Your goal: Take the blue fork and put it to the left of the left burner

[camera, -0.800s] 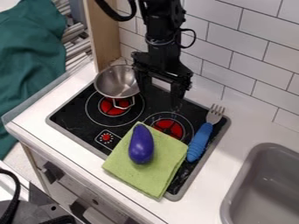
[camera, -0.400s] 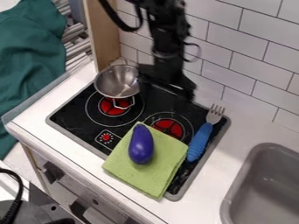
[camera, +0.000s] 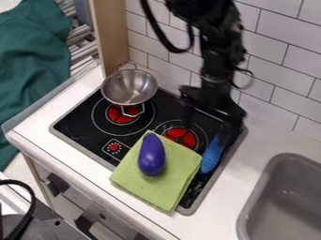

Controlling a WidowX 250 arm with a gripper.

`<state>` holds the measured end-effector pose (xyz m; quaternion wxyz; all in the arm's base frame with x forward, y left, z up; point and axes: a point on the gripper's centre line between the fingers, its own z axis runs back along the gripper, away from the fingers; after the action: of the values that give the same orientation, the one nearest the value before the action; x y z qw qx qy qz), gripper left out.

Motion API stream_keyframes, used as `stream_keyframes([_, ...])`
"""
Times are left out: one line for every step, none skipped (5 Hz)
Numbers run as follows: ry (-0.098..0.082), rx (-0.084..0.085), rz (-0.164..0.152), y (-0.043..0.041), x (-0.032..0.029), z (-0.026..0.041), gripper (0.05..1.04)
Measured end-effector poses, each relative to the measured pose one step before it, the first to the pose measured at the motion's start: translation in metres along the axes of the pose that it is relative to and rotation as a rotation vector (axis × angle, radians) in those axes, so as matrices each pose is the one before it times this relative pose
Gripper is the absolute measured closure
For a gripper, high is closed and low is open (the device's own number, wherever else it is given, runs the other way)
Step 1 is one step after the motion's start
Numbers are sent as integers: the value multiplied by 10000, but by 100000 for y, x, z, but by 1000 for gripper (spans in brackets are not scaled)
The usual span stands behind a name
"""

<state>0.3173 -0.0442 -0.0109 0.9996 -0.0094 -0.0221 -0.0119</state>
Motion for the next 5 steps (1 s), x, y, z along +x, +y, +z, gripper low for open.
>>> stream_keyframes([108,-263,317,-1001,776,-1569,75])
stream_keyframes([194,9,414,355,495,-1475,75])
stream_keyframes([-142,-43,282,514,534,-257,129])
stream_keyframes([-43,73,27,220,380,-159,413])
stream_keyframes([-5,147,-254,191,-54,54,702])
